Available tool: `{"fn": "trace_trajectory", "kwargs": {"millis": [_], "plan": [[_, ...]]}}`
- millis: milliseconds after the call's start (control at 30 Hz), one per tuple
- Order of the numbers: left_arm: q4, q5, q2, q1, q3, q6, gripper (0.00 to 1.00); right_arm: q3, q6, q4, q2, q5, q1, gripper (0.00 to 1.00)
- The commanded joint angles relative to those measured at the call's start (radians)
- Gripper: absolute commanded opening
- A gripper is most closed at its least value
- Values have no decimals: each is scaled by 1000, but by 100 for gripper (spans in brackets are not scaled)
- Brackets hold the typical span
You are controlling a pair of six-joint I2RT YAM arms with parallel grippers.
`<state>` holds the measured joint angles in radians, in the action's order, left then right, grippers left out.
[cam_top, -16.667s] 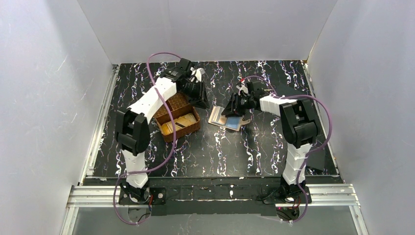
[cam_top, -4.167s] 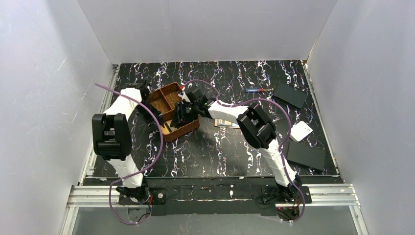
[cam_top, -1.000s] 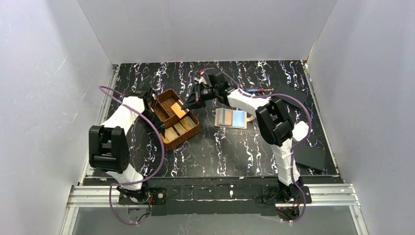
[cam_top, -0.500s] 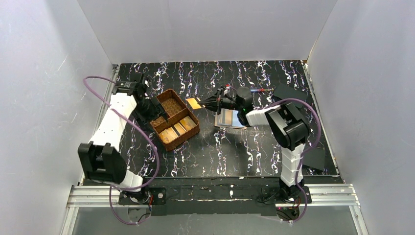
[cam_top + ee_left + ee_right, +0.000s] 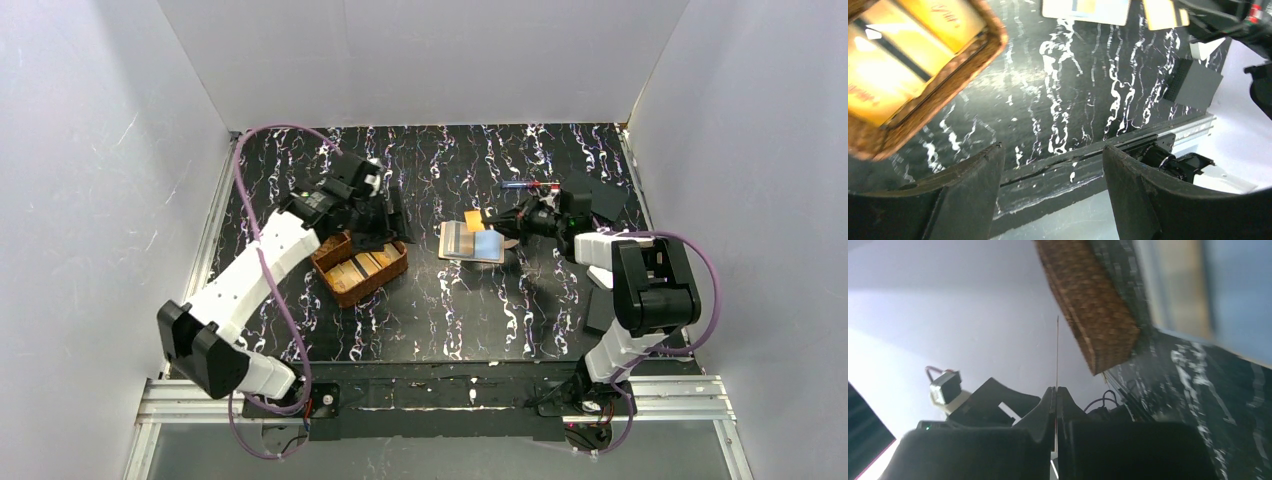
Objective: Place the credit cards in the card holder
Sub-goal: Insert the credit card into the card holder.
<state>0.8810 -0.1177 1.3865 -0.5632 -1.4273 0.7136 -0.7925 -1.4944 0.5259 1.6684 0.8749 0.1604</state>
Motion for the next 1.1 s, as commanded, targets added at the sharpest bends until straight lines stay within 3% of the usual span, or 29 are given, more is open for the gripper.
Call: {"fn": "trace_trajectory", "kwargs": {"millis": [0, 100, 333, 433, 467, 500, 533, 600, 1067], "plan": [[-221, -45, 71, -75, 36, -27, 69, 6, 220, -106, 2, 57, -59, 1], [-320, -80, 141, -119, 22, -42, 70, -14, 297, -184, 20, 51, -90, 1], [-362, -164, 402, -145, -159, -78, 67, -60, 483, -282, 98, 45, -131, 1], [-371, -158, 541, -145, -281, -110, 56, -160, 817, -436, 139, 21, -129, 1], [-372, -154, 592, -145, -317, -123, 50, -166, 849, -436, 143, 21, -126, 1], [-351, -162, 693, -144, -418, -145, 36, -155, 856, -375, 122, 10, -113, 1], [-352, -150, 753, -144, -458, -155, 29, -159, 886, -386, 122, -2, -101, 1], [-343, -159, 842, -131, -527, -155, 24, -121, 905, -347, 150, -2, -87, 1], [-379, -142, 875, -83, -368, -149, 16, -95, 953, -327, 228, -3, -84, 1]]}}
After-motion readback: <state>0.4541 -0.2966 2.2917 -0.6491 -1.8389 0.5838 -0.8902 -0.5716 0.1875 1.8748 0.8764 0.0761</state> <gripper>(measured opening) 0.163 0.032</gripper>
